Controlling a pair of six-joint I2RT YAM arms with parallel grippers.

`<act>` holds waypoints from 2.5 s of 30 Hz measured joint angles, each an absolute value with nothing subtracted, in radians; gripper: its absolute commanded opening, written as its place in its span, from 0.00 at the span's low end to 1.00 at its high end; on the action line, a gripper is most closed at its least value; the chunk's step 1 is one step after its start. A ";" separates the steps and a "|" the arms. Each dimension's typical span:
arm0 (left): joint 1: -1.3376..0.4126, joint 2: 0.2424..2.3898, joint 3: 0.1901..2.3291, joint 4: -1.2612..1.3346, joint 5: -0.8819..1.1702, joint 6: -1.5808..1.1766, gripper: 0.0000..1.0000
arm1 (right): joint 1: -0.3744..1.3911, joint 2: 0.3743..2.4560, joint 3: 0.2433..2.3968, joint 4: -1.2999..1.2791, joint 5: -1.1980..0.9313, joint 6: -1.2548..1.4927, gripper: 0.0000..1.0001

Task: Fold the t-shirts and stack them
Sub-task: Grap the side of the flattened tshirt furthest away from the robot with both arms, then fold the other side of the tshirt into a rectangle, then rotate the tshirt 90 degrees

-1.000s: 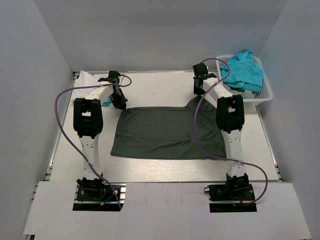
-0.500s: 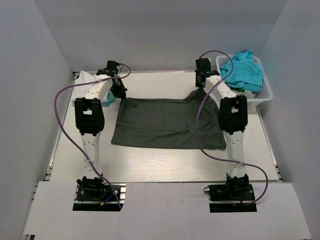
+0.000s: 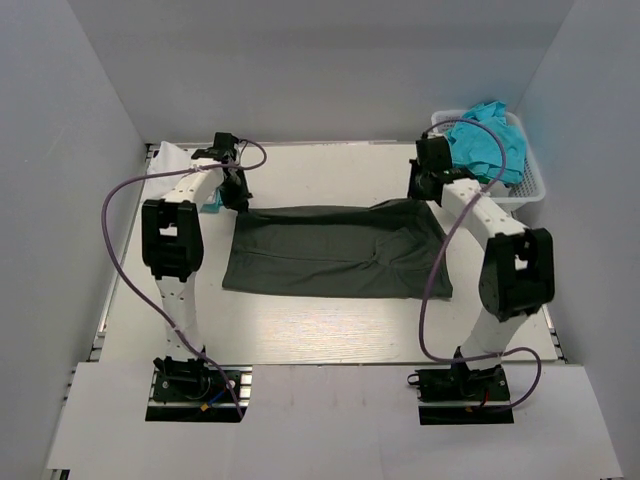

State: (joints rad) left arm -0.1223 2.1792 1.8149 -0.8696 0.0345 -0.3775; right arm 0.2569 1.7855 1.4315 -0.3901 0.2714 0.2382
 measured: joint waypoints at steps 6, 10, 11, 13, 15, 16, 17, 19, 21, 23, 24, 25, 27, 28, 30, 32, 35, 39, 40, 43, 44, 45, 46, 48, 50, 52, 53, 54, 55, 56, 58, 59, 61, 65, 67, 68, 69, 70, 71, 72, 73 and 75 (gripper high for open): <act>-0.122 2.075 1.736 -0.841 0.066 -0.281 0.00 | 0.257 1.621 1.217 -0.371 0.214 0.270 0.00; -0.125 2.016 1.672 -0.826 0.090 -0.216 0.00 | 0.258 1.523 1.112 -0.371 0.199 0.290 0.00; -0.127 1.999 1.646 -0.824 0.095 -0.202 0.00 | 0.258 1.504 1.092 -0.371 0.198 0.297 0.00; -0.128 1.965 1.590 -0.814 0.114 -0.175 0.00 | 0.258 1.475 1.061 -0.372 0.199 0.313 0.00; -0.128 1.936 1.536 -0.806 0.133 -0.155 0.00 | 0.258 1.454 1.036 -0.373 0.200 0.332 0.00; -0.128 1.927 1.515 -0.803 0.141 -0.149 0.00 | 0.258 1.444 1.021 -0.372 0.204 0.345 0.00; -0.128 1.921 1.494 -0.800 0.147 -0.144 0.00 | 0.258 1.436 1.008 -0.371 0.206 0.363 0.00; -0.129 1.917 1.464 -0.796 0.153 -0.141 0.00 | 0.258 1.414 0.971 -0.370 0.207 0.393 0.00; -0.129 1.917 1.435 -0.792 0.155 -0.143 0.00 | 0.258 1.384 0.923 -0.366 0.201 0.432 0.00; -0.134 1.917 1.412 -0.797 0.152 -0.155 0.11 | 0.258 1.350 0.865 -0.363 0.192 0.479 0.09; -0.134 1.917 1.407 -0.801 0.145 -0.162 0.22 | 0.258 1.336 0.838 -0.365 0.183 0.501 0.19; -0.135 1.917 1.405 -0.805 0.138 -0.171 0.34 | 0.258 1.323 0.807 -0.367 0.175 0.523 0.34; -0.136 1.917 1.404 -0.816 0.106 -0.186 0.98 | 0.258 1.306 0.756 -0.386 0.152 0.557 0.49; -0.137 1.917 1.404 -0.824 0.088 -0.201 1.00 | 0.259 1.295 0.728 -0.393 0.141 0.567 0.56; -0.136 1.916 1.404 -0.855 0.033 -0.241 1.00 | 0.262 1.262 0.673 -0.424 0.125 0.585 0.82; -0.133 1.914 1.404 -0.889 -0.018 -0.274 1.00 | 0.262 1.222 0.640 -0.481 0.123 0.593 0.90; -0.123 1.900 1.411 -0.940 -0.098 -0.328 1.00 | 0.262 1.166 0.651 -0.540 0.149 0.581 0.90; -0.112 1.874 1.499 -0.989 -0.119 -0.367 1.00 | 0.262 1.157 0.757 -0.561 0.191 0.555 0.90; -0.114 1.866 1.530 -0.987 -0.111 -0.369 1.00 | 0.262 1.162 0.791 -0.557 0.198 0.548 0.90; -0.123 1.830 1.600 -0.945 -0.041 -0.373 1.00 | 0.262 1.199 0.867 -0.506 0.198 0.535 0.90; -0.126 1.817 1.607 -0.919 -0.002 -0.374 1.00 | 0.262 1.213 0.879 -0.486 0.191 0.534 0.90; -0.129 1.808 1.607 -0.894 0.044 -0.376 1.00 | 0.262 1.232 0.887 -0.461 0.179 0.534 0.90; -0.133 1.805 1.605 -0.869 0.091 -0.381 1.00 | 0.262 1.252 0.888 -0.435 0.167 0.535 0.90; -0.146 1.811 1.584 -0.805 0.169 -0.399 1.00 | 0.262 1.304 0.889 -0.386 0.133 0.541 0.90; -0.167 1.832 1.542 -0.744 0.228 -0.421 1.00 | 0.262 1.370 0.889 -0.353 0.104 0.552 0.90; -0.191 1.861 1.494 -0.701 0.256 -0.439 1.00 | 0.262 1.449 0.904 -0.346 0.080 0.567 0.90; -0.201 1.879 1.470 -0.688 0.261 -0.447 1.00 | 0.262 1.485 0.912 -0.344 0.073 0.572 0.90; -0.209 1.893 1.448 -0.679 0.259 -0.451 1.00 | 0.262 1.519 0.916 -0.341 0.067 0.575 0.90; -0.221 1.908 1.423 -0.675 0.247 -0.455 1.00 | 0.262 1.546 0.916 -0.340 0.064 0.577 0.90; -0.229 1.919 1.396 -0.673 0.227 -0.459 1.00 | 0.262 1.569 0.916 -0.342 0.063 0.577 0.90; -0.238 1.936 1.359 -0.686 0.179 -0.466 1.00 | 0.262 1.606 0.917 -0.344 0.073 0.576 0.90; -0.238 1.944 1.349 -0.694 0.154 -0.470 1.00 | 0.262 1.623 0.921 -0.348 0.079 0.574 0.90; -0.238 1.942 1.348 -0.705 0.118 -0.484 1.00 | 0.262 1.648 0.957 -0.359 0.090 0.569 0.90; -0.252 1.903 1.287 -0.701 0.063 -0.524 1.00 | 0.260 1.759 1.081 -0.400 0.105 0.543 0.90; -0.279 1.863 1.233 -0.714 0.045 -0.545 1.00 | 0.259 1.845 1.188 -0.414 0.108 0.519 0.90; -0.302 1.834 1.195 -0.712 0.042 -0.557 1.00 | 0.259 1.885 1.243 -0.422 0.105 0.507 0.90; -0.335 1.801 1.151 -0.714 0.050 -0.573 1.00 | 0.259 1.945 1.322 -0.434 0.094 0.484 0.90; -0.375 1.774 1.113 -0.722 0.059 -0.588 1.00 | 0.259 2.004 1.410 -0.450 0.080 0.457 0.90; -0.422 1.754 1.085 -0.733 0.084 -0.606 1.00 | 0.259 2.066 1.501 -0.446 0.054 0.431 0.90; -0.469 1.747 1.076 -0.746 0.110 -0.621 1.00 | 0.260 2.124 1.583 -0.442 0.021 0.401 0.90; -0.521 1.755 1.082 -0.761 0.135 -0.630 1.00 | 0.260 2.183 1.671 -0.436 -0.016 0.369 0.90; -0.617 1.808 1.142 -0.800 0.168 -0.641 1.00 | 0.264 2.287 1.817 -0.406 -0.086 0.317 0.90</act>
State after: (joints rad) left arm -0.6167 1.8076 1.1419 -0.8001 0.1684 -0.6411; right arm 0.2642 2.2868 1.8168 -0.4065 -0.0856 0.3172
